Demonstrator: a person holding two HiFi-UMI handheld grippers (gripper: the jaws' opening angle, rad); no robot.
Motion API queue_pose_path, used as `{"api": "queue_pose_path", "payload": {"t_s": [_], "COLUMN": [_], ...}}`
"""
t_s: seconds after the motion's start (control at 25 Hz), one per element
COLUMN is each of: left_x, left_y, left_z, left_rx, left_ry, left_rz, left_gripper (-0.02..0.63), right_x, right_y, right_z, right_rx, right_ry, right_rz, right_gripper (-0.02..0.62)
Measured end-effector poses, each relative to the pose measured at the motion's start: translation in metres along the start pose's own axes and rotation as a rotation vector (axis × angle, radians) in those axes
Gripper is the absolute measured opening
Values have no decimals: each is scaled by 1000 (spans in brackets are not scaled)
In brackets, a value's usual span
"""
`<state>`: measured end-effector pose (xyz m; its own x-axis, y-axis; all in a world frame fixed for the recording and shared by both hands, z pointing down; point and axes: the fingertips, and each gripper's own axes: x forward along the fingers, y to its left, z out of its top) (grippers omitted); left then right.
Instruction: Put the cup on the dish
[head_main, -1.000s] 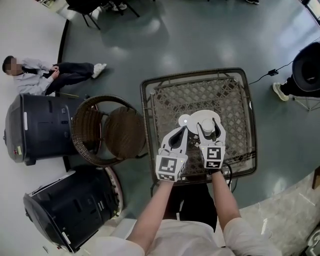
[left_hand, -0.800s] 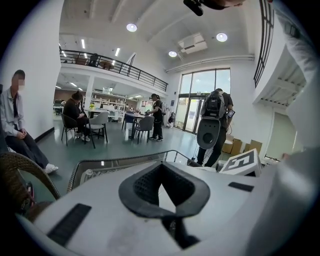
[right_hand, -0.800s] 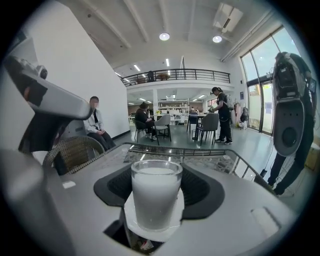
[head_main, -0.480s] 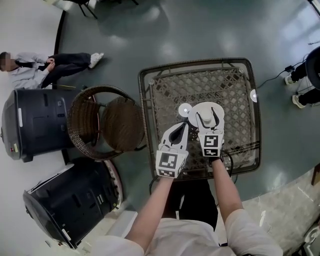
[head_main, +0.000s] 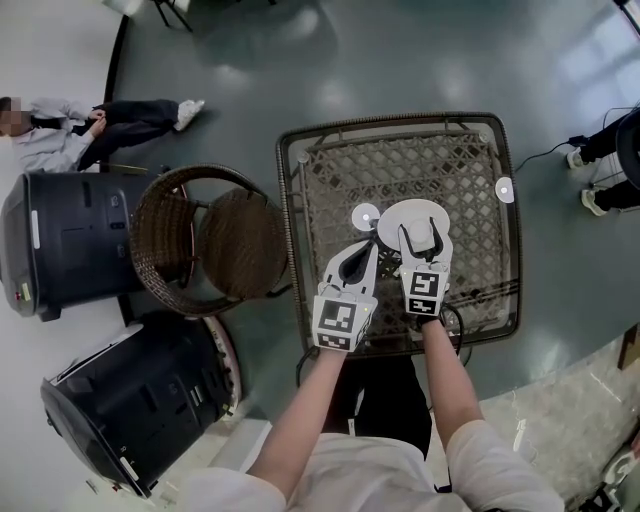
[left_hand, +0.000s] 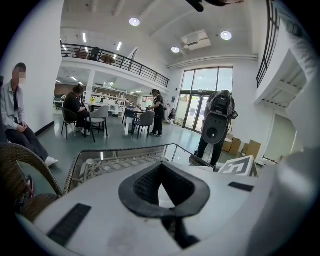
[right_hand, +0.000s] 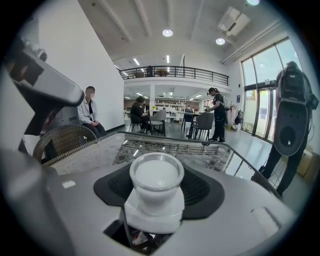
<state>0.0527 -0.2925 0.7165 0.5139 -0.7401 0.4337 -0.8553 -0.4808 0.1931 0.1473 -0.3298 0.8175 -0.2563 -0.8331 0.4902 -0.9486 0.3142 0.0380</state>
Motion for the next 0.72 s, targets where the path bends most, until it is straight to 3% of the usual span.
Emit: {"api": "queue_pose_path", "payload": {"t_s": [0.32,0.44,0.48,0.72], "left_x": [-2,-7,-10,-33], "left_y": [-5,-8,-7,-3], "left_z": [3,9,12,40], "left_rx": [7,19,23,33], "left_ry": [0,-7,-11,-64], "left_rz": [-14,-25,-26,-20], "left_gripper": [3,3,3,3], "right_x": [10,0,-4,-49], "right_y": [2,5,5,0], "right_z": [3,13,19,66], "right_rx": [10,35,33,21], "right_ry": [33,12,4,-57], "right_rz": [15,46,49,22], "right_gripper": [280,386,391,346]}}
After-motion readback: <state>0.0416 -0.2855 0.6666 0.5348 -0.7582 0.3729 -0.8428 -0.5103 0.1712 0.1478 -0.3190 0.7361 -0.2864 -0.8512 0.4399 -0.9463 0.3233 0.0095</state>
